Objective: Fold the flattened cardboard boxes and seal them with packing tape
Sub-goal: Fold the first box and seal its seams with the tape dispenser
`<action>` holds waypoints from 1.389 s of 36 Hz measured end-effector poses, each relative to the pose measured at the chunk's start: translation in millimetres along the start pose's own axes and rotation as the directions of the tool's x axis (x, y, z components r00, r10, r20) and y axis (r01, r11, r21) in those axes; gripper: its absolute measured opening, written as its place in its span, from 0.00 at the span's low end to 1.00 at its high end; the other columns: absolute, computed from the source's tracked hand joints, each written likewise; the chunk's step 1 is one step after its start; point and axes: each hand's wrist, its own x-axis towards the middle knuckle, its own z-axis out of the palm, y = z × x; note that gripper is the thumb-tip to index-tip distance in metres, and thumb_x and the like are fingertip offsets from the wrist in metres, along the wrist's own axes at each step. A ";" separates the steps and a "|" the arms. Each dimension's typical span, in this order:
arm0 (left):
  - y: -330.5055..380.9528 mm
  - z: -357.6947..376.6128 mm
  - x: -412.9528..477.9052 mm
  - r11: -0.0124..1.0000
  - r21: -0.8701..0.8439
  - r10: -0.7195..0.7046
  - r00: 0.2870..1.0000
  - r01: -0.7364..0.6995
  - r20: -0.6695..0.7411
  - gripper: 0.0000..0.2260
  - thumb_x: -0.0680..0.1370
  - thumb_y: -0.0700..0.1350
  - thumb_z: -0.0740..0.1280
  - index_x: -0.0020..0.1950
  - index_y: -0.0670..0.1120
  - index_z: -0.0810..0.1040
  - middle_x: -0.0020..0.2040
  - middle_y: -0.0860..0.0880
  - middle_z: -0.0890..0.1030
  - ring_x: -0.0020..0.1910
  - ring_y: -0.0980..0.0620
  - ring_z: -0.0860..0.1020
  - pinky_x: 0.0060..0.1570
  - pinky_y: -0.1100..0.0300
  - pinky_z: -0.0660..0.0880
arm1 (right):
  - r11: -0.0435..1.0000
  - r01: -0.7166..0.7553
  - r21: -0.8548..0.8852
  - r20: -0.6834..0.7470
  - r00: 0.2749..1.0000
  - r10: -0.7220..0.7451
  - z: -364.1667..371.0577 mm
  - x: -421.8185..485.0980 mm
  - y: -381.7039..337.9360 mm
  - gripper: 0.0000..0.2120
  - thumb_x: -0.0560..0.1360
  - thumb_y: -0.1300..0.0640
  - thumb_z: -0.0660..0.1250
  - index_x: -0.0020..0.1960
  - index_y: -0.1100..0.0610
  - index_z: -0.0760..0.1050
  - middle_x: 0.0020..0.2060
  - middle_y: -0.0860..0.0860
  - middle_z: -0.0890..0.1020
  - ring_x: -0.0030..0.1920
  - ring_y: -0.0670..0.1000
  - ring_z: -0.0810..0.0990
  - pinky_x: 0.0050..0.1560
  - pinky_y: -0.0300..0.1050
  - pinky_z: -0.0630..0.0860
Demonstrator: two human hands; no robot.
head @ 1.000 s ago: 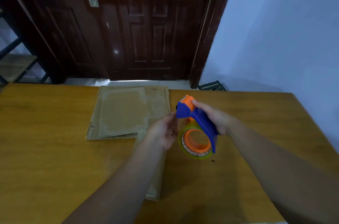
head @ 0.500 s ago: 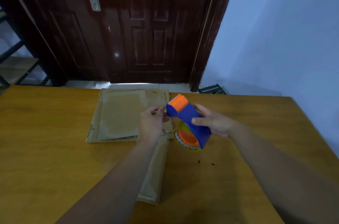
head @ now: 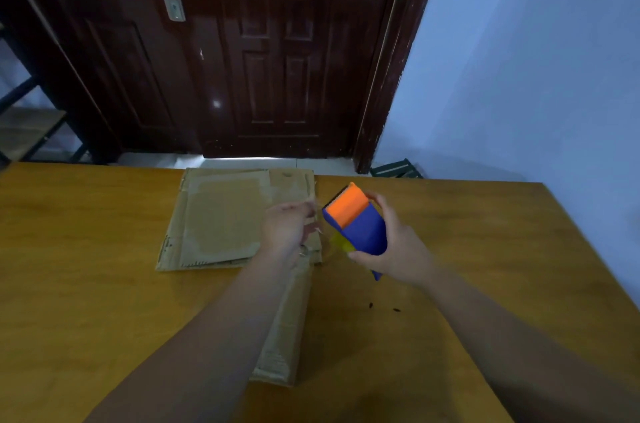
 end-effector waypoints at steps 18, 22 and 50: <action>4.3 12.1 -3.7 0.946 0.076 0.323 0.942 -0.316 -0.097 0.04 0.77 0.41 0.68 0.43 0.47 0.81 0.37 0.52 0.81 0.37 0.55 0.78 0.40 0.60 0.77 | 0.923 0.107 -0.370 -0.196 0.962 -0.190 11.9 -12.1 -4.3 0.55 0.61 0.33 0.74 0.73 0.36 0.40 0.62 0.51 0.72 0.48 0.49 0.77 0.40 0.45 0.77; 9.0 15.6 -8.0 0.922 0.134 0.374 0.925 -0.364 -0.058 0.05 0.77 0.43 0.69 0.42 0.49 0.81 0.41 0.53 0.82 0.43 0.53 0.80 0.45 0.60 0.75 | 0.878 0.098 -0.469 -0.210 0.953 -0.219 9.8 -10.8 2.5 0.56 0.61 0.40 0.78 0.74 0.40 0.41 0.57 0.57 0.71 0.42 0.48 0.71 0.35 0.42 0.71; 60.9 -3.9 1.1 0.929 0.037 0.370 0.929 -0.369 -0.013 0.08 0.76 0.35 0.67 0.39 0.43 0.79 0.38 0.45 0.81 0.24 0.56 0.79 0.22 0.67 0.72 | 0.893 0.097 -0.439 -0.249 0.942 -0.225 2.2 5.8 -18.4 0.35 0.66 0.53 0.74 0.69 0.54 0.62 0.51 0.49 0.75 0.41 0.46 0.73 0.39 0.41 0.69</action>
